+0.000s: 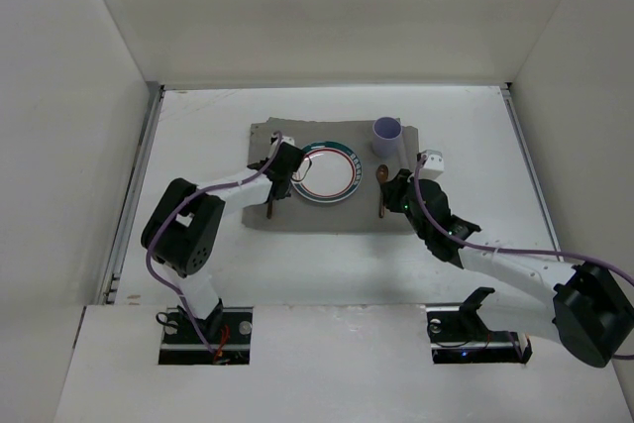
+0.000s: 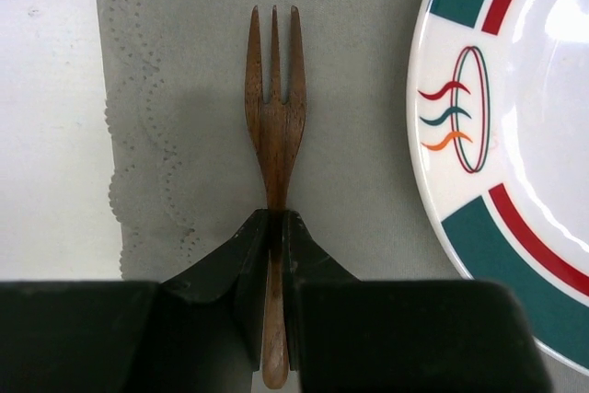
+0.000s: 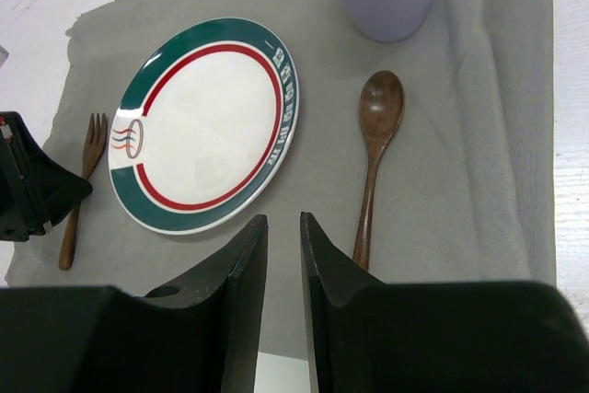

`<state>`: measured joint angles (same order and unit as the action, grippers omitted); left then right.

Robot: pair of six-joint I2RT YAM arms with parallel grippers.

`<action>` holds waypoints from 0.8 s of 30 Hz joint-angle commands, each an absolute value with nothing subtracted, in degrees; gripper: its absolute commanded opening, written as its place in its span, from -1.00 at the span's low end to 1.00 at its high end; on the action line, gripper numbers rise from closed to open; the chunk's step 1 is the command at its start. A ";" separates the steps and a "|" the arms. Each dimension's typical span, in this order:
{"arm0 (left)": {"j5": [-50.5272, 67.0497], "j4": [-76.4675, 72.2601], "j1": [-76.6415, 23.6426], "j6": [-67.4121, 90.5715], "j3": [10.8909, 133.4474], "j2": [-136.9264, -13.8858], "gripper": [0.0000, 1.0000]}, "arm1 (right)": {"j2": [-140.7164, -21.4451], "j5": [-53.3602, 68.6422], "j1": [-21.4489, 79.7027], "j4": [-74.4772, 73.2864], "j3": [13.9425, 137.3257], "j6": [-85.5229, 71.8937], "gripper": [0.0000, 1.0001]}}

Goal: Set the dinner table for one person

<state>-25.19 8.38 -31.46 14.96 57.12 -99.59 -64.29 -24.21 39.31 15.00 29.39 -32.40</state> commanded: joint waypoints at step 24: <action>-33.92 3.96 -35.46 18.72 49.84 -79.56 1.00 | -61.44 -24.87 38.36 17.67 28.57 -32.61 0.00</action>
